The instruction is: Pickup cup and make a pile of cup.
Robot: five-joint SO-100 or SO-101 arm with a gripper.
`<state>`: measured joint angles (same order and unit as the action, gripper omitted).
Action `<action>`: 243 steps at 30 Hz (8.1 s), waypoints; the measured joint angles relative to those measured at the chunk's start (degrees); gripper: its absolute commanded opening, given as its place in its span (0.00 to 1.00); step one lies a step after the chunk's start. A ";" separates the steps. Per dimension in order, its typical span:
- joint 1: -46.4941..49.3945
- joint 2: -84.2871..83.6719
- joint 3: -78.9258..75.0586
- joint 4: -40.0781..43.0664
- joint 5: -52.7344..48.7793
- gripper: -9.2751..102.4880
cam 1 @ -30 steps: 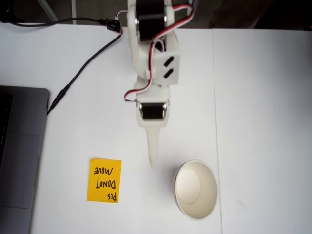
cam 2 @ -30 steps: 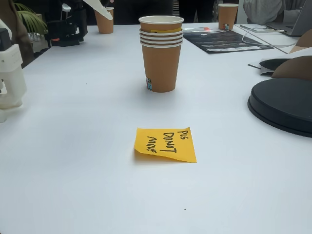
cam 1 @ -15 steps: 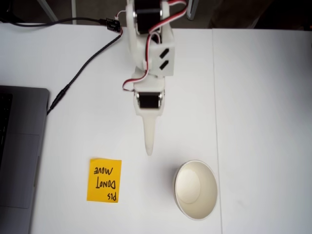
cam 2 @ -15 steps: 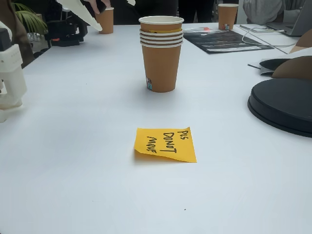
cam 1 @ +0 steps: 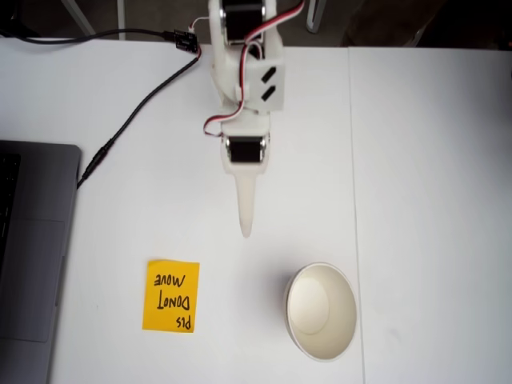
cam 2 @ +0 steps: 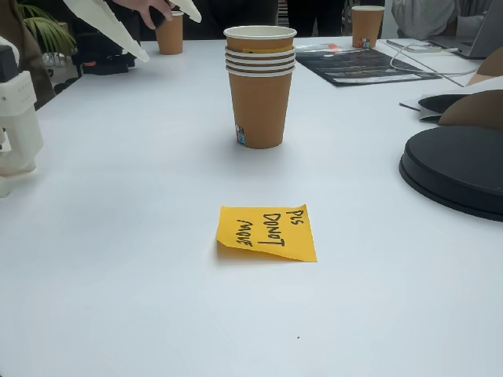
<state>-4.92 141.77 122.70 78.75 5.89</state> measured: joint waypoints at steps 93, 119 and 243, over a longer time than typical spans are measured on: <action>-0.09 45.97 45.18 -9.58 0.00 0.02; -0.18 45.97 45.18 -9.58 0.00 0.02; -0.18 45.97 45.18 -9.58 0.00 0.02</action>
<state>-5.10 187.73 167.87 69.17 5.89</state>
